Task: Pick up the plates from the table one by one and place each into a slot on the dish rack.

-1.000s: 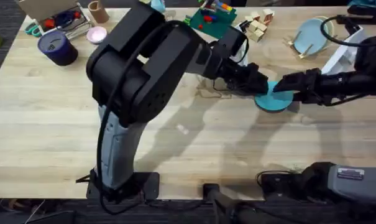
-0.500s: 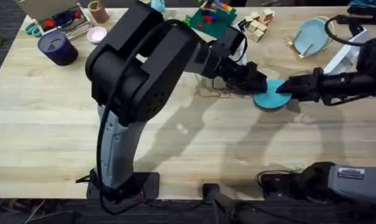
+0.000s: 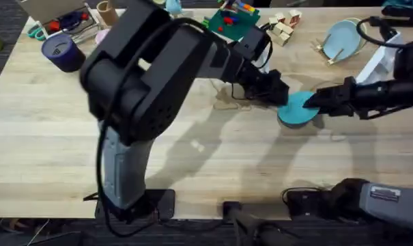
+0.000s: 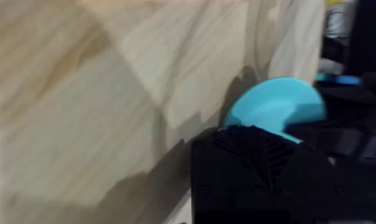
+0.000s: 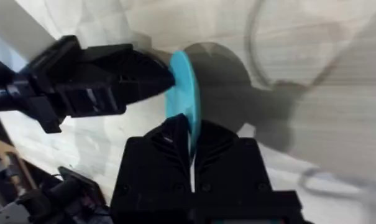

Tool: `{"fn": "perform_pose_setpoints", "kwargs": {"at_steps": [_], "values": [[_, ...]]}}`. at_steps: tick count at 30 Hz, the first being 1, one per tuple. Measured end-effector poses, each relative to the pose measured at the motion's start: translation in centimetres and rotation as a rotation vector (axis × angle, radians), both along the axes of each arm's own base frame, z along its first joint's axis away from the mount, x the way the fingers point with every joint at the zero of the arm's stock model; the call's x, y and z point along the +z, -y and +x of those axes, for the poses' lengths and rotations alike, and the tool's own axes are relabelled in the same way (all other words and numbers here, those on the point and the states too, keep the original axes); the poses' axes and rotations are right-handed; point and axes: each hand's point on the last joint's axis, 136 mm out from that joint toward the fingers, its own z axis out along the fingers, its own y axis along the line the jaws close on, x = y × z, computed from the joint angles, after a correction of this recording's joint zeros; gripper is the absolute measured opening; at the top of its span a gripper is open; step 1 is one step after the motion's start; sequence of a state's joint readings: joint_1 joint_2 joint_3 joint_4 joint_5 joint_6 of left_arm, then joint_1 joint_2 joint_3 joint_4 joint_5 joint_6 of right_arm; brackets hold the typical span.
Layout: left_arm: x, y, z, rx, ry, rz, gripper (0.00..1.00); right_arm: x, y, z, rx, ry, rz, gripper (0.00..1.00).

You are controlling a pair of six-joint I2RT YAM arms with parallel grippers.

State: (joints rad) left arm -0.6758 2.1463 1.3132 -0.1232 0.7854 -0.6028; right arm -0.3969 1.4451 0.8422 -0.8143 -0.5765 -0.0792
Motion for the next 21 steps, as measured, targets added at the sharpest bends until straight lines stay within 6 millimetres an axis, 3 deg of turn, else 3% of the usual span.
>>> {"fn": "perform_pose_setpoints", "kwargs": {"at_steps": [4,8,13,21], "values": [[-0.1,-2.4,0.8,0.049,0.078,0.132,0.040,1.6,1.2,0.4,0.006,0.041,-0.093,0.032],[1.1,-5.1,2.2,0.092,0.181,0.238,0.040,4.1,2.6,1.4,0.010,0.103,-0.182,0.032],[4.6,-7.7,3.1,0.110,0.327,0.321,0.040,8.3,4.1,2.0,0.016,0.154,-0.291,0.032],[10.3,-11.2,2.5,0.044,0.568,0.427,0.040,15.5,6.3,3.7,0.052,0.291,-0.463,0.032]]}}
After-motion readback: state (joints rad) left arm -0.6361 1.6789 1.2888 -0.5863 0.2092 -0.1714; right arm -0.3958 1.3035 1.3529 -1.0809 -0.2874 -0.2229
